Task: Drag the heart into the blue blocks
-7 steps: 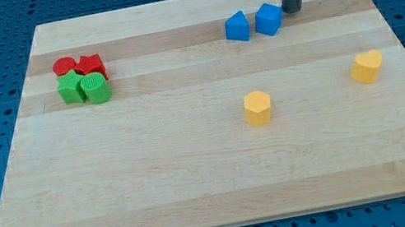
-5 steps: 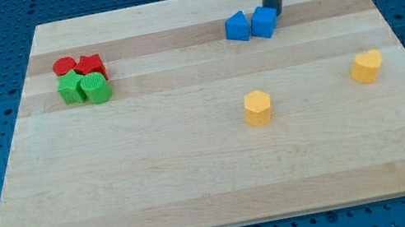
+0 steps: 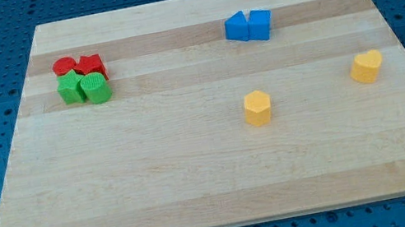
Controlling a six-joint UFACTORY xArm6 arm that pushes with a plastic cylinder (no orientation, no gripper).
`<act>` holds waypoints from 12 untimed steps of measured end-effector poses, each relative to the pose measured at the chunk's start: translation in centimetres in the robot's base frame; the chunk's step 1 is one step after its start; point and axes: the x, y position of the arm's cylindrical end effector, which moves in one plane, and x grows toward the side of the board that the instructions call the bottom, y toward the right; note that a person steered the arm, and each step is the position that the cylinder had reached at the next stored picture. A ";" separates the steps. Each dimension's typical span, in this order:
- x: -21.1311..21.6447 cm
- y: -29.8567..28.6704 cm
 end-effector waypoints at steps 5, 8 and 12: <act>7.7 -11.6; 1.6 -23.3; 9.1 -11.7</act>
